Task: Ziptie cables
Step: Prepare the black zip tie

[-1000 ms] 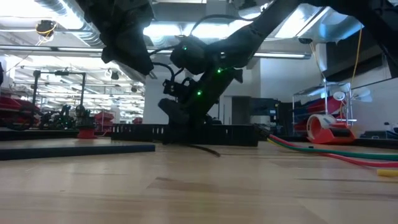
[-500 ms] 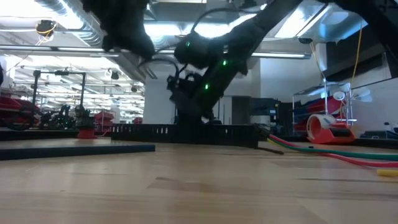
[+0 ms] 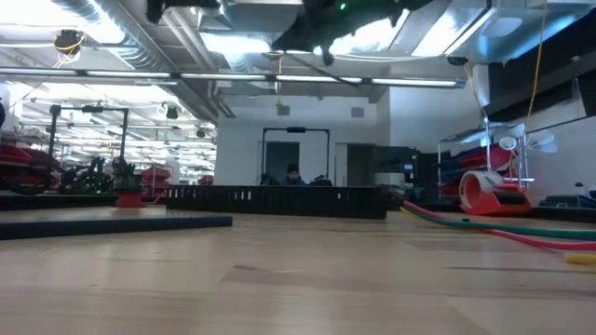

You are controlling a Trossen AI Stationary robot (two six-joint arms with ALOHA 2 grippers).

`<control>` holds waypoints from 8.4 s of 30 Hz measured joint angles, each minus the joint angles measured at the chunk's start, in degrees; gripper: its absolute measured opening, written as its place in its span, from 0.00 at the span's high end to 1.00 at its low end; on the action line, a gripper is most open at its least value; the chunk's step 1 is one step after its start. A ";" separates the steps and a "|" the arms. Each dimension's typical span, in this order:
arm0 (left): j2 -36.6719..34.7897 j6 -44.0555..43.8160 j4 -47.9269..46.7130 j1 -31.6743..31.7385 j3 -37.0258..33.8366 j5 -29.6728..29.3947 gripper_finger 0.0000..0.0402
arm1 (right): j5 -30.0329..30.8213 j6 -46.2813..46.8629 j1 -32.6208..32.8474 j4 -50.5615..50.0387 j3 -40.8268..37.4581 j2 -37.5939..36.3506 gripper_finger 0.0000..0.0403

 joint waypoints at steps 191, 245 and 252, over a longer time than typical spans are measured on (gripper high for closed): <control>28.02 109.46 26.33 1.13 1.86 12.16 0.67 | -35.55 35.82 -8.45 -10.43 14.01 1.96 1.00; 35.75 103.50 40.84 -3.34 1.90 18.18 0.73 | -39.52 40.36 -7.69 -7.93 14.01 2.25 1.00; 36.03 103.09 40.56 -5.11 1.90 17.95 0.85 | -40.63 40.16 -8.10 -7.74 14.01 2.25 1.00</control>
